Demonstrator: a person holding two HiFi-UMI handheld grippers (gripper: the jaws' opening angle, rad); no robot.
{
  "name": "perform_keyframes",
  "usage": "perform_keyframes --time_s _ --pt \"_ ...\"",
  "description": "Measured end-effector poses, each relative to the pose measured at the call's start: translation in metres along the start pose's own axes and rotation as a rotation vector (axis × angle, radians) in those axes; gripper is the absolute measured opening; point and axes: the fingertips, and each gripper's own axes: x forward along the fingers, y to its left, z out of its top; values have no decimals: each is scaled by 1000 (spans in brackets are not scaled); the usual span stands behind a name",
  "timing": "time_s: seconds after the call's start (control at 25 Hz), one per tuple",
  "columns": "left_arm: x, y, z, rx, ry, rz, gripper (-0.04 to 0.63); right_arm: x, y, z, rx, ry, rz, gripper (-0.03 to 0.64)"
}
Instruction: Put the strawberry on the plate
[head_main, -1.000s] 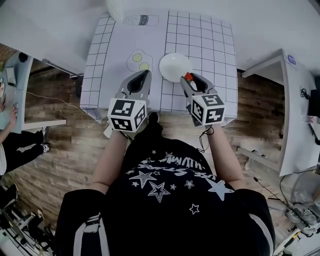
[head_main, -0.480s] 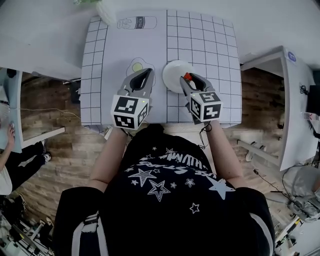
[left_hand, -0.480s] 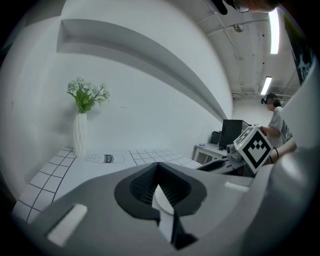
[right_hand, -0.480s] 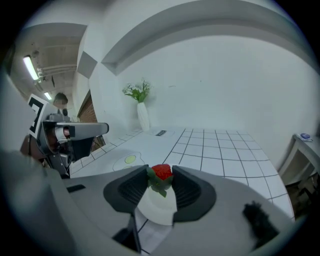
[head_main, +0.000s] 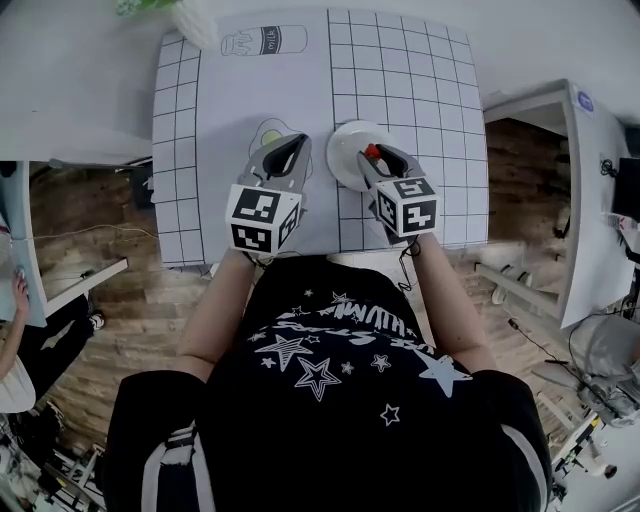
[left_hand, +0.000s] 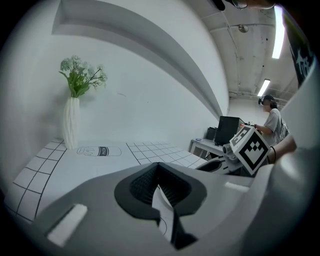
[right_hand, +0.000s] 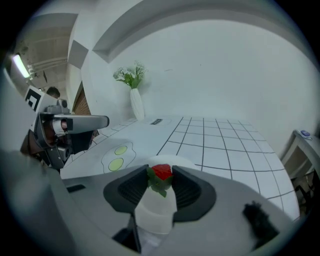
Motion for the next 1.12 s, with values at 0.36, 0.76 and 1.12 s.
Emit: perform_keyframes --time_s 0.36,0.76,1.12 --pt "7 8 -11 -21 29 -13 9 21 -2 -15 -9 79 -1 156" --pt "6 11 -14 -26 34 -13 9 28 -1 -28 -55 150 -12 158" --pt "2 8 -12 -35 6 -18 9 29 -2 -29 -96 166 -23 158"
